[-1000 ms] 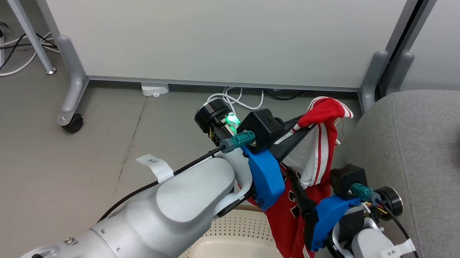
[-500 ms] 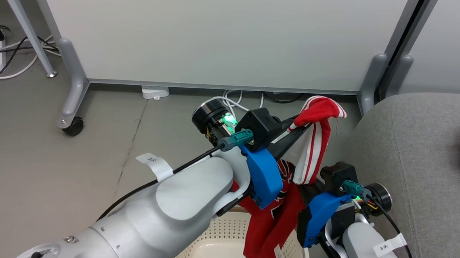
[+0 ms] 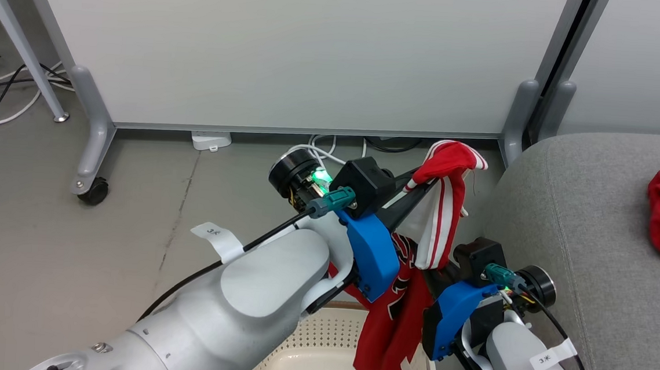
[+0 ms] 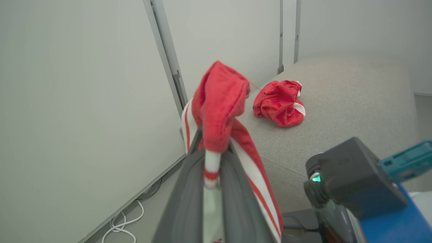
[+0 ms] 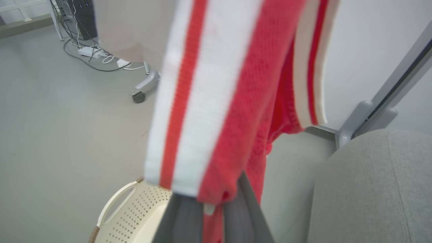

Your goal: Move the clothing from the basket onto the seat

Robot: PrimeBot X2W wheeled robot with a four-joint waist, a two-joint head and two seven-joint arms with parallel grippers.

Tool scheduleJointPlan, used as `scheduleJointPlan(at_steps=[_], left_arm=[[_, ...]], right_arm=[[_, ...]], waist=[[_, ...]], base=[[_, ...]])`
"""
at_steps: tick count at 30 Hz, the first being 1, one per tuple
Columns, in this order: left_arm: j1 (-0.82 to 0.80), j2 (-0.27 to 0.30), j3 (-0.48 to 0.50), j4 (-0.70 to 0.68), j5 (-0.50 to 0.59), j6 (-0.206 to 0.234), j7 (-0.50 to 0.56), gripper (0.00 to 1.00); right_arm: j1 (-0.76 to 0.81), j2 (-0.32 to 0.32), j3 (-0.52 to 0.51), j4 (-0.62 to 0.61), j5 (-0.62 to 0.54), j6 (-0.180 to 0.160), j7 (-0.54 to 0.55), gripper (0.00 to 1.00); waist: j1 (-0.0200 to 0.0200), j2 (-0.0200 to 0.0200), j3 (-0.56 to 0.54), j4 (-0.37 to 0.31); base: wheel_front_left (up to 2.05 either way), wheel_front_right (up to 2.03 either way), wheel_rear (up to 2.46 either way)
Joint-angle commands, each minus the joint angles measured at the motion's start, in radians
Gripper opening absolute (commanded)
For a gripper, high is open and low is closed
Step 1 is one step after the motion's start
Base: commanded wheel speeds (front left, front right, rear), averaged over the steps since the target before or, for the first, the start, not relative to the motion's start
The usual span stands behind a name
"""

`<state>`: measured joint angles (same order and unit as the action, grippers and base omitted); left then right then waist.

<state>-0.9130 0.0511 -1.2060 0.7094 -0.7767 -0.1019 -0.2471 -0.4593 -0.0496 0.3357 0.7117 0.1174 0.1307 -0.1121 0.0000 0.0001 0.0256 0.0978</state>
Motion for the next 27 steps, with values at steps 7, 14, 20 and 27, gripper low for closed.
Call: scheduleJointPlan(at_steps=[7, 14, 20, 27], left_arm=[[0.039, 0.006, 0.025, 0.012, -0.035, 0.012, -0.009, 0.48], [0.138, 0.076, 0.099, -0.02, -0.078, 0.045, -0.018, 1.0], [0.258, 0.167, 0.223, -0.122, -0.055, 0.099, -0.019, 1.0], [0.468, 0.272, 0.419, -0.32, 0.063, 0.137, -0.019, 1.0]], right_arm=[[-0.025, -0.002, 0.022, 0.006, 0.018, 0.0, -0.012, 0.0], [-0.044, -0.002, 0.064, -0.024, 0.031, 0.0, -0.009, 0.0], [-0.052, -0.003, 0.073, -0.066, 0.011, 0.0, -0.005, 0.0], [-0.022, -0.021, 0.072, -0.167, 0.012, 0.0, 0.013, 0.0]], waist=[[0.0, -0.0001, 0.006, -0.021], [0.0, -0.0001, 0.026, -0.073], [0.0, -0.0001, 0.045, -0.129], [0.0, -0.0001, 0.075, -0.223]], base=[[0.0, 0.0, 0.0], [0.0, 0.0, 0.0], [0.0, 0.0, 0.0], [0.0, 0.0, 0.0]])
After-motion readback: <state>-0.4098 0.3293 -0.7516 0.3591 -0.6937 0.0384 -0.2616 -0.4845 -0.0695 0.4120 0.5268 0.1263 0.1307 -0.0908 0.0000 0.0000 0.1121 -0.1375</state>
